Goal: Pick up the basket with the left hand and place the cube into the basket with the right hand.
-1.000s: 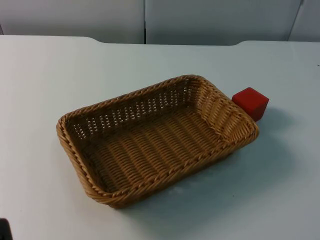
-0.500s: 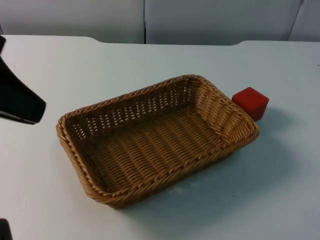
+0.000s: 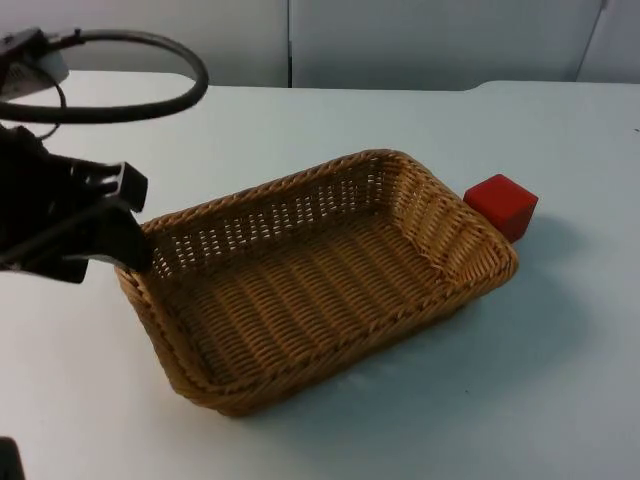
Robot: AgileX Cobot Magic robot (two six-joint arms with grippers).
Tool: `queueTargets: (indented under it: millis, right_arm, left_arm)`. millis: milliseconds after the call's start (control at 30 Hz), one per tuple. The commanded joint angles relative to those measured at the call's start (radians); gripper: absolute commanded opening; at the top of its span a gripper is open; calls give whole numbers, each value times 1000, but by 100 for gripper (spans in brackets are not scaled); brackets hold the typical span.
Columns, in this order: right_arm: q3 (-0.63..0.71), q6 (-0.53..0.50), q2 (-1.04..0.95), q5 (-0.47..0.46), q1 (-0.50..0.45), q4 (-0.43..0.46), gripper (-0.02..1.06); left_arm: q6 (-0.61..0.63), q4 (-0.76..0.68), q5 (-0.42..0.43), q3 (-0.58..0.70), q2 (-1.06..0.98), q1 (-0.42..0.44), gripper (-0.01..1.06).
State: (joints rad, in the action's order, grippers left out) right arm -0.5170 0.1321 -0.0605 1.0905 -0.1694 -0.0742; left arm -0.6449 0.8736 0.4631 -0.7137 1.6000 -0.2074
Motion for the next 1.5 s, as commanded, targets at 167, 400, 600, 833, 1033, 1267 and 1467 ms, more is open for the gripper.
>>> queueTargets:
  millis: [167,400,600,833,1033,1267,1467]
  right_arm:
    - [5,-2,6,-10,3,-3,0]
    - [5,-2,6,-10,3,-3,0]
    - [5,-2,6,-10,3,-3,0]
    - [5,-2,6,-10,3,-3,0]
    - [5,-2,6,-10,3,-3,0]
    - [5,-2,6,-10,3,-3,0]
    - [5,-2,6,-10,3,-3,0]
  left_arm:
    - [57,-9,-37,-21,113,-6,57]
    - [112,9,35,-83,169,-6,57]
    - [114,65,49,-102,194,-6,57]
    - [114,65,61,-102,273,-6,57]
    - [73,65,43,-102,292,-6,10]
    - [51,67,33,-129,292,6,0]
    - [54,130,89,-204,290,16,0]
